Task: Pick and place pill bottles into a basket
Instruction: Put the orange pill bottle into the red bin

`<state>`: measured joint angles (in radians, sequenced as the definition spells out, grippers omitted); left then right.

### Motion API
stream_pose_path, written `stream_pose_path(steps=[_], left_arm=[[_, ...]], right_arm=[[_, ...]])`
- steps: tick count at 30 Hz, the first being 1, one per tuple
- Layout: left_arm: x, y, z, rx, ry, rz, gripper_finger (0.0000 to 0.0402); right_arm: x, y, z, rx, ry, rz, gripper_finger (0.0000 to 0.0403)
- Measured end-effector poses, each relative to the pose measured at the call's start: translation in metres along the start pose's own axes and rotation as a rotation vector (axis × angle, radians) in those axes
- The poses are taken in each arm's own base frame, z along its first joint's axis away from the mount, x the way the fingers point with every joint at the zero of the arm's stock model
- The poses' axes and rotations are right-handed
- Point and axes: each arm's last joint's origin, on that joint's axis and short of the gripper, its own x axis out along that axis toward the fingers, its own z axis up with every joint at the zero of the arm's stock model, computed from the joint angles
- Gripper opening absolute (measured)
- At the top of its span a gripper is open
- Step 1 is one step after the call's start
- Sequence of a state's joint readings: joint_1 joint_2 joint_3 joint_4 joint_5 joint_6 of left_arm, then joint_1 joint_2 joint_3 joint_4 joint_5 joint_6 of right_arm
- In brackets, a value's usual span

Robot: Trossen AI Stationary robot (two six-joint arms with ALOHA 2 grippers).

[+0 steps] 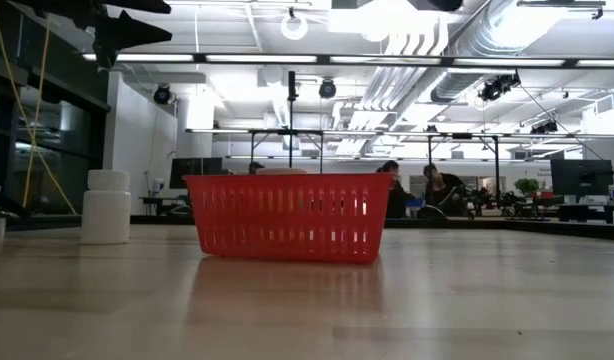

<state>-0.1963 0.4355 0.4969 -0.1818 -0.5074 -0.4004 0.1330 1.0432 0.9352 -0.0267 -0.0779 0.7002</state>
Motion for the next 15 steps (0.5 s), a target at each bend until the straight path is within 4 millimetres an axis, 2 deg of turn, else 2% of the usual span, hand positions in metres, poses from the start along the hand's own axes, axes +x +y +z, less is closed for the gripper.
stream_pose_path(steps=[3,6,9,15], left_arm=[[0.0,0.0,0.0,0.0,0.0,0.001,0.0239],[0.0,0.0,0.0,0.0,-0.001,0.001,0.0239],[0.0,0.0,0.0,0.003,0.0,0.001,0.0239],[0.0,0.0,0.0,0.012,0.0,0.002,0.0239]], right_arm=[[0.005,0.0,-0.005,0.046,0.063,-0.019,0.0315],[0.005,-0.002,-0.002,0.276,0.115,-0.121,0.0324],[0.006,-0.005,-0.001,0.42,0.205,-0.247,0.032],[0.015,0.006,0.0,0.503,0.334,-0.367,0.0312]])
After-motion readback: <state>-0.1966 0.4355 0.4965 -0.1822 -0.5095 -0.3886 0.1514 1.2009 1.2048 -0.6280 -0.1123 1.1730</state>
